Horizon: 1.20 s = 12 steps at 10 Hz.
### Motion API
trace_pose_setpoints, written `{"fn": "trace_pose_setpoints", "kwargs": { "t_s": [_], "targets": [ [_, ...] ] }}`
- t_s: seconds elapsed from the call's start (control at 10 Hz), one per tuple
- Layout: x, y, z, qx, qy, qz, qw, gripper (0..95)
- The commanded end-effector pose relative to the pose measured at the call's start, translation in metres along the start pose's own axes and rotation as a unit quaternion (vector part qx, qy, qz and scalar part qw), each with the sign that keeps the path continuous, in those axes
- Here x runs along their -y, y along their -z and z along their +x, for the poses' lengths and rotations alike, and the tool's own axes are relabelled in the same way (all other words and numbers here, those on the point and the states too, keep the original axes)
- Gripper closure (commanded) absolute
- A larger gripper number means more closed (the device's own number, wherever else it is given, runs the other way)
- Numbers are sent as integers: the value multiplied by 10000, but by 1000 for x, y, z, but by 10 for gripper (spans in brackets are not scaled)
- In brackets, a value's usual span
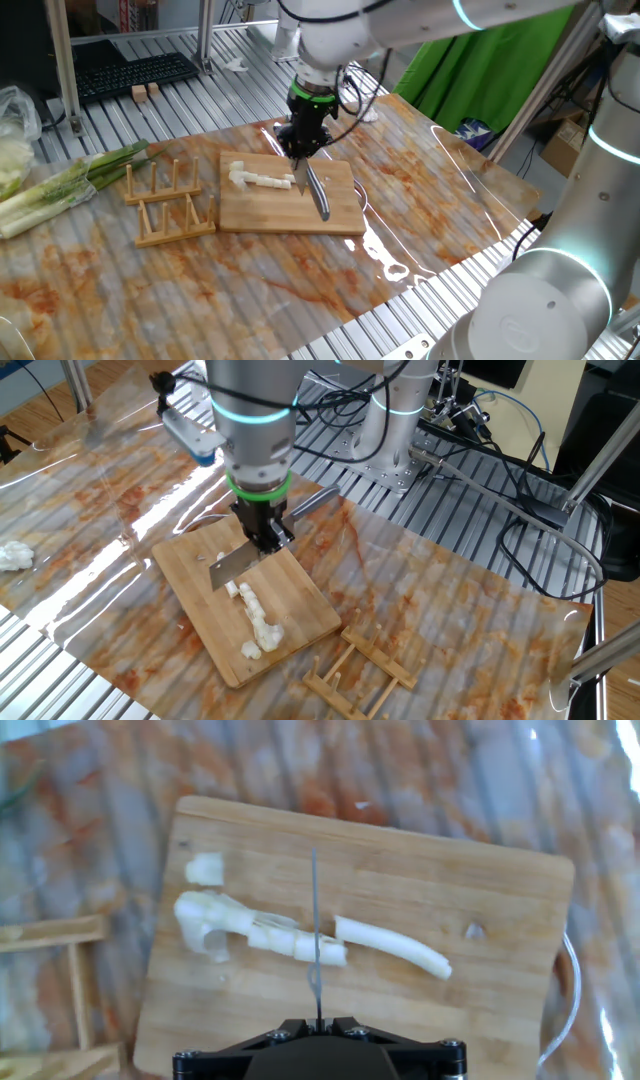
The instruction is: Chop the scallions
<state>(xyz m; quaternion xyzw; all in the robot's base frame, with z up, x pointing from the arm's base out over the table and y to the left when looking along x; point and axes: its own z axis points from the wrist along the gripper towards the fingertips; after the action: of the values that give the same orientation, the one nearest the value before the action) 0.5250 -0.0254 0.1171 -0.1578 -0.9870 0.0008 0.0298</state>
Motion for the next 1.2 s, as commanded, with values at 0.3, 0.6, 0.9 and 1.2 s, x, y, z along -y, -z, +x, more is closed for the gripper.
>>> {"fn": "trace_pose_setpoints", "kwargs": {
  "t_s": [0.3,0.6,0.9,1.2],
  "targets": [
    [4,-5,-6,-3,-447,-46,9990,950],
    [20,-17,-14,11,-390,-49,9992,950],
    [24,-26,-17,27,-549,-62,9985,950],
    [24,-35,-19,42,-635,-34,9980,950]
  ]
}}
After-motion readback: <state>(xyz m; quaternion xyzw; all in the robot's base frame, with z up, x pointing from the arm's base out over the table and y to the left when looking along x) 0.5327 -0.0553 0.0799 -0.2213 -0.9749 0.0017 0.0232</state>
